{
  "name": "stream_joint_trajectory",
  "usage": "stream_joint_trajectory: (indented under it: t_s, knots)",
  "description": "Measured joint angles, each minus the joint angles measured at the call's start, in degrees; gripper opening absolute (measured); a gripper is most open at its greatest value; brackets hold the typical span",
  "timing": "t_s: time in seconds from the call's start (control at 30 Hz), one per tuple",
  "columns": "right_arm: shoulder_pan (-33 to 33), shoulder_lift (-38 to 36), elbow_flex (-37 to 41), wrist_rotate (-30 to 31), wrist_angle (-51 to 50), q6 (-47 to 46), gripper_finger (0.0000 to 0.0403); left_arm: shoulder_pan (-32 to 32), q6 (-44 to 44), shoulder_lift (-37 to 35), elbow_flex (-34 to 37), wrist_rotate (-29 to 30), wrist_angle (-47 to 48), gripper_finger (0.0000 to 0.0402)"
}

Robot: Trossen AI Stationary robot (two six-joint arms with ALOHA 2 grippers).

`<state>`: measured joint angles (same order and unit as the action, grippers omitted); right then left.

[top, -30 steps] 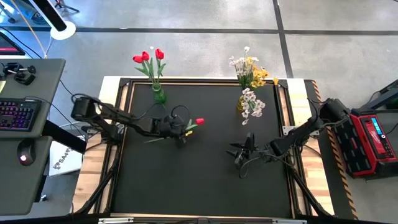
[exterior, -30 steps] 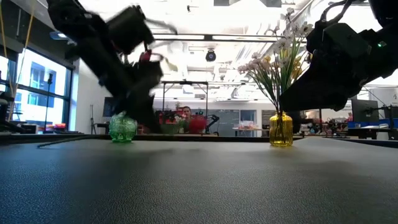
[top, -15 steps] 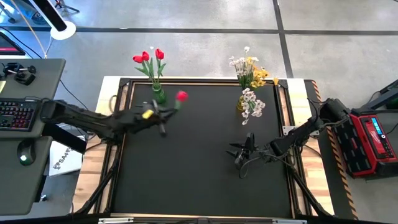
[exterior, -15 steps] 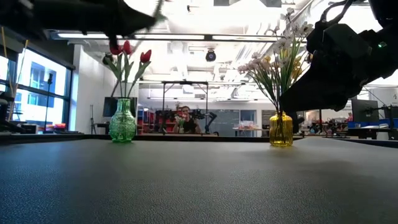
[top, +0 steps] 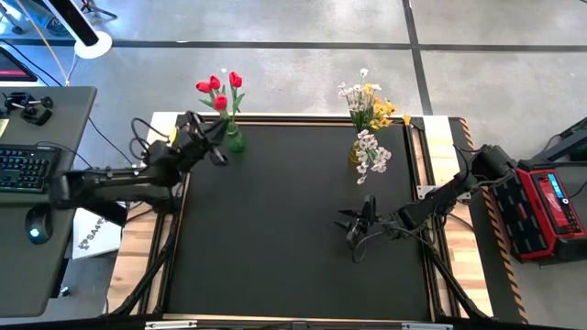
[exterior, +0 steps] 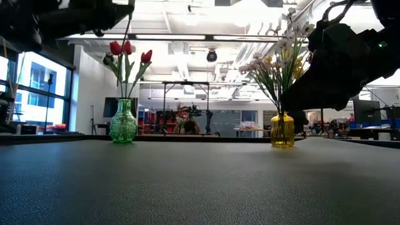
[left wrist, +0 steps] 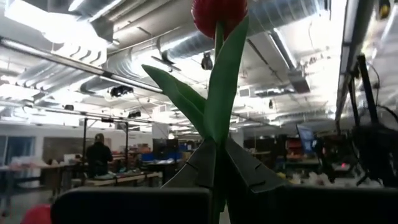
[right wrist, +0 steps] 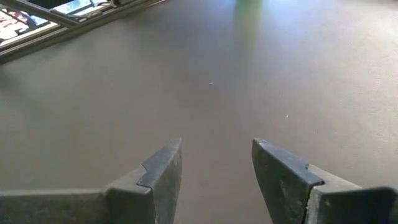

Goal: Sort flowers into vase by color
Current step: Put the red tulip into the green flower vase

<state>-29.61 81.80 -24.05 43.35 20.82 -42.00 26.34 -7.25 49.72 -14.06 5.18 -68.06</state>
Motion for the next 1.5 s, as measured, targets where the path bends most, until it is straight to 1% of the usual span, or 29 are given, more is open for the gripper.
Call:
stream_joint_trajectory:
  t_s: [0.1,0.23,0.33,0.43,0.6,0.7,0.83,1.13,1.3,1.4,1.5]
  knots:
    - [0.0,0.0,0.0,0.1,0.0,0.0,0.0183,8.7,7.1,0.6,0.0,-6.7,-1.3,0.0000]
    - [0.0,0.0,0.0,0.1,0.0,-0.2,0.0183,17.7,14.6,2.4,0.0,-13.2,-3.9,0.0000]
    - [0.2,0.0,0.0,0.2,0.0,-0.2,0.0183,21.6,19.9,4.9,0.0,-17.1,-7.0,0.0000]
    - [1.0,0.0,0.0,0.2,0.1,-0.2,0.0183,23.4,23.3,8.6,0.0,-19.9,-10.8,0.0000]
    - [2.1,0.0,0.0,-0.5,0.8,-0.2,0.0183,23.7,25.3,14.5,0.0,-20.2,-17.5,0.0000]
    - [2.4,0.0,0.0,-1.8,0.8,-0.2,0.0183,23.7,26.1,16.8,0.0,-20.1,-18.8,0.0000]
    - [2.4,0.0,0.0,-1.9,0.8,-0.2,0.0183,24.1,26.4,18.5,0.0,-19.7,-18.9,0.0000]
    - [2.4,0.0,0.0,-1.9,0.8,-0.2,0.0183,26.4,29.1,19.1,0.0,-19.7,-18.9,0.0000]
    - [2.4,0.0,0.0,-1.9,0.8,-0.2,0.0183,27.8,34.6,19.1,0.0,-19.6,-18.3,0.0000]
    - [2.4,0.0,0.0,-1.9,0.8,-0.1,0.0183,28.7,36.2,19.1,-0.1,-19.5,-16.4,0.0000]
    - [2.4,0.0,0.0,-1.9,0.8,-0.2,0.0183,29.3,35.7,19.1,-0.1,-19.4,-13.0,0.0000]
